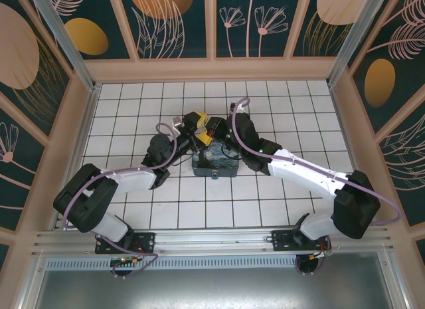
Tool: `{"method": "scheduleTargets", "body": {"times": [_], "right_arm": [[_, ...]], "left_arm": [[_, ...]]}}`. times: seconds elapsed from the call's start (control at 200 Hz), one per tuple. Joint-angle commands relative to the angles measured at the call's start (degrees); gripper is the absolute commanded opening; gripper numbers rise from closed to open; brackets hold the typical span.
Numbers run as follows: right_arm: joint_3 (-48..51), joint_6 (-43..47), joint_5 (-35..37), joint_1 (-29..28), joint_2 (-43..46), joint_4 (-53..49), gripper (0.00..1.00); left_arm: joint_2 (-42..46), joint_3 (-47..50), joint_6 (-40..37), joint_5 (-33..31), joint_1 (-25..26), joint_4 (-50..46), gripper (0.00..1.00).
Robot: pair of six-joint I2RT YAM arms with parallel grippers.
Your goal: Unlock the padlock with the key
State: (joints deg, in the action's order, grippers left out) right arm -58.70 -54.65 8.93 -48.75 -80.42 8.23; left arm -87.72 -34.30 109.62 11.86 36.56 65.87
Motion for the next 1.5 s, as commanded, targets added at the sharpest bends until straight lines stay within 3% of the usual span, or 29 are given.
{"method": "scheduleTargets", "body": {"times": [0.0,0.671,1.026,1.491], "right_arm": [[1.5,-1.3,0.6,-0.4,1.5,2.9,0.0],[3.5,-1.8,2.3,-0.2,4.0,1.8,0.0],[0.2,-1.5,0.7,-0.6,2.1,2.4,0.0],[0.7,-4.5,1.0,-3.0,-0.9,5.1,0.0]], "left_arm": [[0.0,-0.7,1.0,-1.4,0.3,4.2,0.78],[0.4,1.9,-0.9,-2.6,0.3,1.9,0.75],[-0.1,1.8,-1.3,-2.4,0.3,1.0,0.87],[-0.3,0.1,-1.3,-2.5,0.3,1.3,0.89]]}}
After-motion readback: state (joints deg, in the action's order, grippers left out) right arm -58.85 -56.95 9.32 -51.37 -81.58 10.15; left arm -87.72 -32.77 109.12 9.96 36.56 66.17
